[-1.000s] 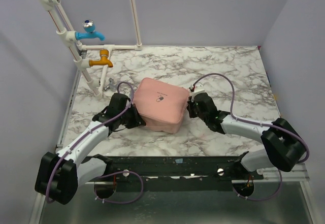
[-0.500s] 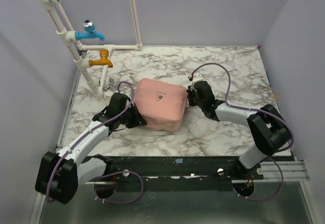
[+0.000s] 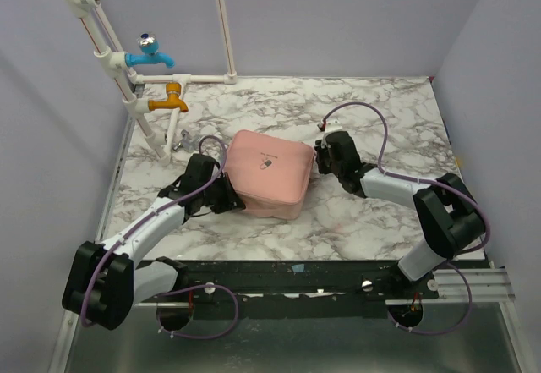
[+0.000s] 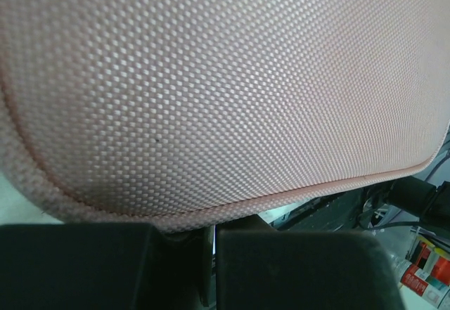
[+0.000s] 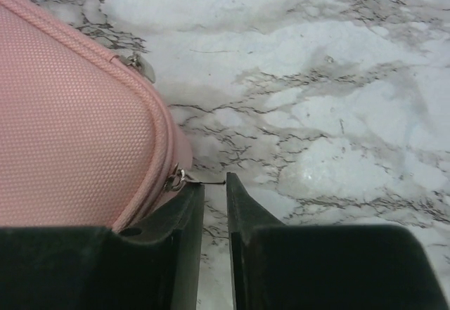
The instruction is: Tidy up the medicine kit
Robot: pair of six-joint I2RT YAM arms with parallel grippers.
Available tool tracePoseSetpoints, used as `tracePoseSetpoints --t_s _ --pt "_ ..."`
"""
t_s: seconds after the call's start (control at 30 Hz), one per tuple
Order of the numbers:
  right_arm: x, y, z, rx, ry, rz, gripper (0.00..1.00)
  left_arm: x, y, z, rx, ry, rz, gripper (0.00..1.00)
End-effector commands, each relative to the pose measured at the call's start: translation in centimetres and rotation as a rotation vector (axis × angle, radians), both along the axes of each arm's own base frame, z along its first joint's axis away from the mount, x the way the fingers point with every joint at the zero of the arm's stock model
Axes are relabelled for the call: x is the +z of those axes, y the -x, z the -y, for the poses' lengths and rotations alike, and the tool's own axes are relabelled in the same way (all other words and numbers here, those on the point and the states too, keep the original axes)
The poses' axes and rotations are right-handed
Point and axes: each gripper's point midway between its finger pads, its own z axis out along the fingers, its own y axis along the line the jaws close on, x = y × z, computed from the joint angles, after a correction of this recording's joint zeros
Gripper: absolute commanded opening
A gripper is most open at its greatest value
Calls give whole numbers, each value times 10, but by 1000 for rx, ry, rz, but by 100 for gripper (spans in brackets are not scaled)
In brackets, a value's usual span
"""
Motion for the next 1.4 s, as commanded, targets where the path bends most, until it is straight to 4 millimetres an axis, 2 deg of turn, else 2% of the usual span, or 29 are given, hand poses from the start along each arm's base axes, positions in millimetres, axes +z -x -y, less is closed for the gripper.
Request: tracePoseSetpoints --t_s 0.0,0.1,0.23,0.33,0.47,0.6,0.8,0.97,1.17,1.37 --pt "8 3 23 -90 17 -33 26 16 -3 16 -81 64 26 0" --pt "3 14 26 -90 15 -79 34 16 -8 20 -74 80 20 0" --pt "4 30 38 -123 38 -127 39 18 -14 27 -69 113 13 0" --pt "16 40 45 -148 19 -116 42 19 -19 29 -59 117 14 0" --pt "43 47 59 -214 -23 -54 46 21 -28 31 -41 122 20 0" --pt "69 52 62 -239 -93 2 50 20 -39 36 -25 128 18 0" --pt "86 57 69 -254 -104 30 51 21 -53 50 -16 107 26 0" --pt "100 63 65 -230 -171 75 53 18 -67 63 -12 85 17 0" --pt "102 72 55 -186 -238 55 54 11 -86 80 -12 60 -6 0" --pt "104 76 59 -227 -251 21 56 3 -101 94 -33 27 -21 1"
